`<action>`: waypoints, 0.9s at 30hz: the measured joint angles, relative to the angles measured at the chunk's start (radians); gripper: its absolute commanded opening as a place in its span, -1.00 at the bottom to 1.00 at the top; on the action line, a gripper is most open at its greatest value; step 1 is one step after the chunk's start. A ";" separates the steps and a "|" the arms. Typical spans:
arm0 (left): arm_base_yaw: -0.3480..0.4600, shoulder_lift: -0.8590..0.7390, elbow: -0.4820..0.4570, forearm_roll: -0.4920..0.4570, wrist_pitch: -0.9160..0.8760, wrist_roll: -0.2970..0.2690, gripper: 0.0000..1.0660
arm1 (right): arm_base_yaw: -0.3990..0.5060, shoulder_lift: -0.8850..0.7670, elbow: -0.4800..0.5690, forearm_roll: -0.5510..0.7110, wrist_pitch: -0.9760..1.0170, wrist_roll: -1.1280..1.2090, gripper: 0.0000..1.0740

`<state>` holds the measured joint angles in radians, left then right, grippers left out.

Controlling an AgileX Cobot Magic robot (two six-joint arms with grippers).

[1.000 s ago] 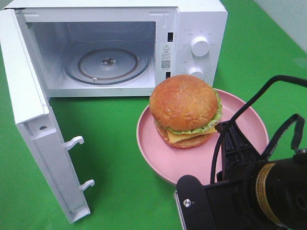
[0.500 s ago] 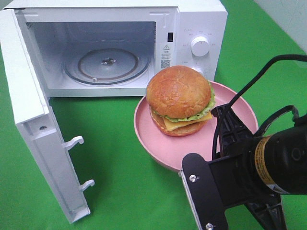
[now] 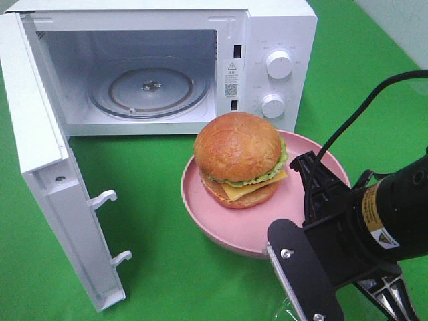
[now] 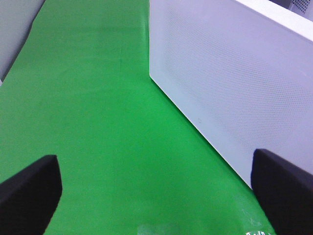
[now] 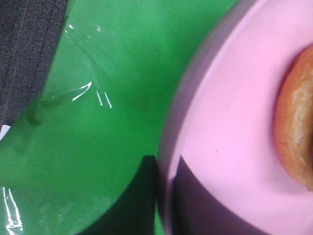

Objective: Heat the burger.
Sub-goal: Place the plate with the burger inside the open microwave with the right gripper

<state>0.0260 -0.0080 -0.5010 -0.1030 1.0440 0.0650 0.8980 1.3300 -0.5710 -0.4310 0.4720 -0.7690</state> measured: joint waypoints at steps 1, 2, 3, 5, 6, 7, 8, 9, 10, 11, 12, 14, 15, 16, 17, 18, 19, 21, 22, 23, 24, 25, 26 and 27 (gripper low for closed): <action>0.000 0.000 0.000 0.000 0.000 0.000 0.83 | -0.021 0.000 0.000 0.039 -0.012 -0.057 -1.00; 0.000 0.000 0.000 0.000 0.000 0.000 0.83 | -0.021 0.000 0.000 0.039 -0.012 -0.057 -1.00; 0.000 0.000 0.000 0.000 0.000 0.000 0.83 | -0.032 0.000 0.000 0.059 -0.015 -0.087 -1.00; 0.000 0.000 0.000 0.000 0.000 0.000 0.83 | -0.052 0.000 -0.001 0.092 -0.015 -0.133 -1.00; 0.000 0.000 0.000 0.000 0.000 0.000 0.83 | -0.070 0.000 -0.009 0.116 -0.014 -0.169 -1.00; 0.000 0.000 0.000 0.000 0.000 0.000 0.83 | -0.070 0.000 -0.009 0.116 -0.014 -0.169 -1.00; 0.000 0.000 0.000 0.000 0.000 0.000 0.83 | -0.085 0.001 -0.024 0.140 -0.014 -0.204 -1.00; 0.000 0.000 0.000 0.000 0.000 0.000 0.83 | -0.085 0.001 -0.024 0.140 -0.014 -0.204 -1.00; 0.000 0.000 0.000 0.000 0.000 0.000 0.83 | -0.098 0.002 -0.044 0.171 -0.014 -0.242 -1.00; 0.000 0.000 0.000 0.000 0.000 0.000 0.83 | -0.098 0.002 -0.044 0.171 -0.014 -0.242 -1.00; 0.000 0.000 0.000 0.000 0.000 0.000 0.83 | -0.103 0.002 -0.054 0.187 -0.017 -0.260 -1.00; 0.000 0.000 0.000 0.000 0.000 0.000 0.83 | -0.116 0.002 -0.068 0.220 -0.025 -0.311 -1.00; 0.000 0.000 0.000 0.000 0.000 0.000 0.83 | -0.135 0.002 -0.077 0.256 -0.028 -0.377 -1.00; 0.000 0.000 0.000 0.000 0.000 0.000 0.83 | -0.135 0.002 -0.077 0.256 -0.028 -0.377 -1.00; 0.000 0.000 0.000 0.000 0.000 0.000 0.83 | -0.157 0.002 -0.080 0.298 -0.029 -0.438 -1.00; 0.000 0.000 0.000 0.000 0.000 0.000 0.83 | -0.166 0.002 -0.080 0.319 -0.029 -0.460 -1.00; 0.000 0.000 0.000 0.000 0.000 0.000 0.83 | -0.166 0.002 -0.080 0.319 -0.029 -0.460 -1.00; 0.000 0.000 0.000 0.000 0.000 0.000 0.83 | -0.190 0.002 -0.080 0.355 -0.027 -0.501 -1.00; 0.000 0.000 0.000 0.000 0.000 0.000 0.83 | -0.206 0.002 -0.080 0.384 -0.026 -0.540 -1.00; 0.000 0.000 0.000 0.000 0.000 0.000 0.83 | -0.206 0.002 -0.080 0.384 -0.026 -0.540 -1.00; 0.000 0.000 0.000 0.000 0.000 0.000 0.83 | -0.215 0.002 -0.080 0.398 -0.027 -0.564 -1.00; 0.000 0.000 0.000 0.000 0.000 0.000 0.83 | -0.215 0.002 -0.080 0.398 -0.029 -0.572 -1.00; 0.000 0.000 0.000 0.000 0.000 0.000 0.83 | -0.215 0.002 -0.080 0.398 -0.029 -0.572 -1.00; 0.000 0.000 0.000 0.000 0.000 0.000 0.83 | -0.216 0.002 -0.080 0.394 -0.034 -0.582 -1.00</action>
<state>0.0260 -0.0080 -0.5010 -0.1030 1.0440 0.0650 0.6820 1.3320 -0.6510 -0.0370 0.4380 -1.3510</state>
